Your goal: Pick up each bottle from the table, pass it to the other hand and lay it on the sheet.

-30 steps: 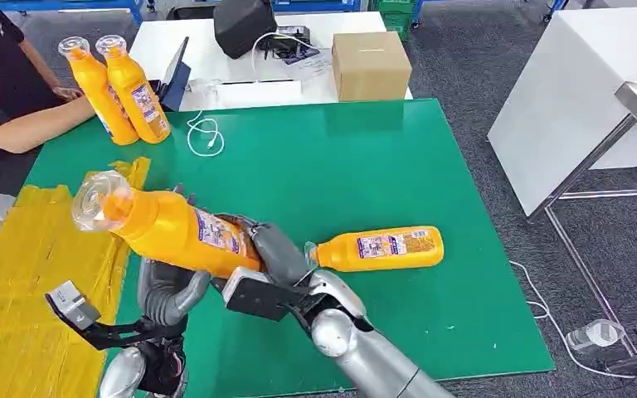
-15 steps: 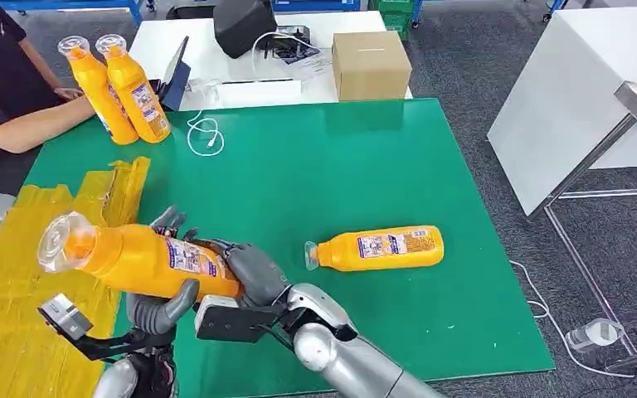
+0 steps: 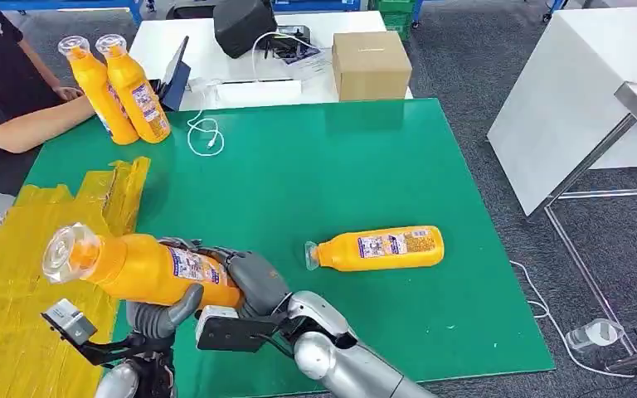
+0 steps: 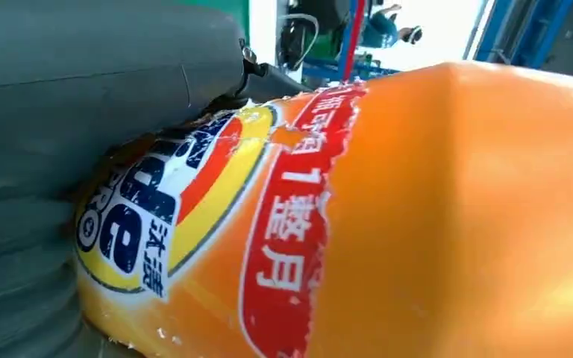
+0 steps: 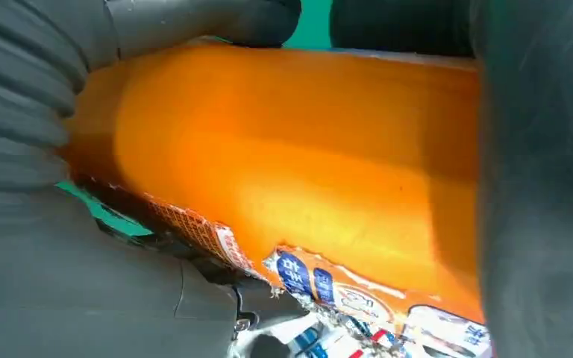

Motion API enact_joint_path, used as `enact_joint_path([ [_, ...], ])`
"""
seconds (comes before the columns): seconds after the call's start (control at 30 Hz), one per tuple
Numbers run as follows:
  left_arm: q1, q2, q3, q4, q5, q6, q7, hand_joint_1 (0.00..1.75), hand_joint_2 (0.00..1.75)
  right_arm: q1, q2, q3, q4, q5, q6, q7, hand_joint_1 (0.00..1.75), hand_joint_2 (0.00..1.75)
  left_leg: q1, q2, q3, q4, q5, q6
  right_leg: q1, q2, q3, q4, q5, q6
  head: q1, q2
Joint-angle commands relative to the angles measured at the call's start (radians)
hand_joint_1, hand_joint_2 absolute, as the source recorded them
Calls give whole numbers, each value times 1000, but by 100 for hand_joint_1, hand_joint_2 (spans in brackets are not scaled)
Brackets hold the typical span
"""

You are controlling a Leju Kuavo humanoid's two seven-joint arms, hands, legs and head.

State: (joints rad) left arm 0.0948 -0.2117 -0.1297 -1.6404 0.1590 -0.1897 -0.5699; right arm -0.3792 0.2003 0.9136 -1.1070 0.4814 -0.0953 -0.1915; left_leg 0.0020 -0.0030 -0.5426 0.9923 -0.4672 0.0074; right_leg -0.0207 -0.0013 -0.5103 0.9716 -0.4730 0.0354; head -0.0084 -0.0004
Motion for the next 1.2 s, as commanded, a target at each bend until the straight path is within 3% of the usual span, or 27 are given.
enact_joint_path([
  [0.03,-139,84,137,52,-240,191,-29,175,175,52,-165,-38,-173,100,-19,16,0,175,1,-5,0,-1,1,0,1,-5,2,-2,0,-1,0,0],
  [0.2,-153,84,198,87,-254,152,-40,175,175,62,-170,-56,-203,104,9,28,0,175,2,-2,0,0,1,-1,2,-2,2,-1,1,-2,0,0],
  [0.33,-180,146,296,153,-280,155,-23,175,175,52,-232,-66,-278,86,21,-3,0,175,2,-2,1,0,1,-1,3,-2,2,-1,1,-2,0,0],
  [0.43,-184,137,324,155,-294,131,-32,175,175,60,-236,-76,-293,85,29,-1,0,175,1,0,0,-1,1,-1,2,-1,2,0,0,-1,0,0],
  [0.57,-196,194,390,187,-534,319,-63,175,175,53,-307,-104,-373,85,19,-11,0,175,3,1,1,0,1,-1,4,0,3,-1,1,-2,0,0],
  [0.7,-219,250,433,285,-656,362,-65,175,175,17,-357,-152,-403,42,63,-11,0,175,2,-1,-1,0,1,-1,2,-2,2,0,1,-1,0,0],
  [0.83,-227,311,401,388,-887,467,-12,175,175,-19,-381,-168,-399,21,92,-7,0,175,2,1,0,0,1,-1,2,0,1,0,1,-2,0,0],
  [0.93,-273,340,363,515,-934,410,15,175,175,-33,-382,-183,-388,4,106,-8,0,175,1,-2,0,0,2,-1,1,-2,2,0,1,-1,0,0],
  [0.97,-276,364,310,549,-1059,468,57,175,175,-39,-382,-181,-387,2,112,-8,0,175,2,-2,0,0,2,-1,2,-3,2,-1,1,-2,0,0],
  [1.07,-288,366,224,606,-1233,557,119,175,175,-60,-384,-160,-378,2,132,1,0,175,1,-2,0,0,2,-1,2,-2,2,0,1,-2,0,0],
  [1.2,-301,364,149,630,-1290,549,140,175,175,-91,-372,-147,-358,-6,142,12,0,175,1,-3,-1,1,2,-1,1,-3,1,1,0,-1,0,0],
])
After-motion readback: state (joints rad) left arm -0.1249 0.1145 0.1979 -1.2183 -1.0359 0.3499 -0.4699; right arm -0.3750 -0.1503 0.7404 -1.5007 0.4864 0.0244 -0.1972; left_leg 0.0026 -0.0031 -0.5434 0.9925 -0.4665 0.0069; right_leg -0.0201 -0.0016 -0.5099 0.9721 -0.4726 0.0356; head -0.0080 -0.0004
